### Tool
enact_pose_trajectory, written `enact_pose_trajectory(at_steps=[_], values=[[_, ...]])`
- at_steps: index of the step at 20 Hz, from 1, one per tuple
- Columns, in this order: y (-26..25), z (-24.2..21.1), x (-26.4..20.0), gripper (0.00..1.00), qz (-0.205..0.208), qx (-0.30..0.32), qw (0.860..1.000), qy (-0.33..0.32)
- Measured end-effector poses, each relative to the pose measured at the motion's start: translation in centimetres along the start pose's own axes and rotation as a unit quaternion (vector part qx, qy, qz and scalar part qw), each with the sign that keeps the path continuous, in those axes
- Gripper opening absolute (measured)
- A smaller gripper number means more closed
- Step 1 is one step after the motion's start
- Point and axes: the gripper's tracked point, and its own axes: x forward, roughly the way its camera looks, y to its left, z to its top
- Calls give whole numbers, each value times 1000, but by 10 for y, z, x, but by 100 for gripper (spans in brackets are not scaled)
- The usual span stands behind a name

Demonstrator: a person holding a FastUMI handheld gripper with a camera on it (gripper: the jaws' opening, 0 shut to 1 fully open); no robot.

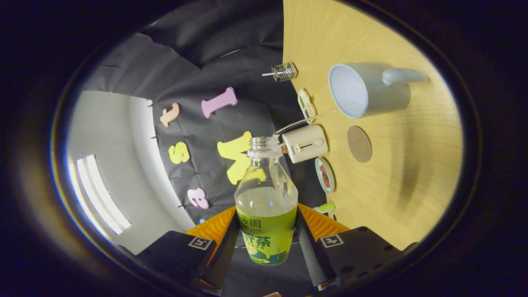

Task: Take the bottle from table, then pour the juice into the cup, finally place the bottle on the coaster

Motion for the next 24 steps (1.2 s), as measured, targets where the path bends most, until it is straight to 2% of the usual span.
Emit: enact_pose_trajectory(at_steps=[24], values=[[-16,8,8,79,-8,77,997,6]])
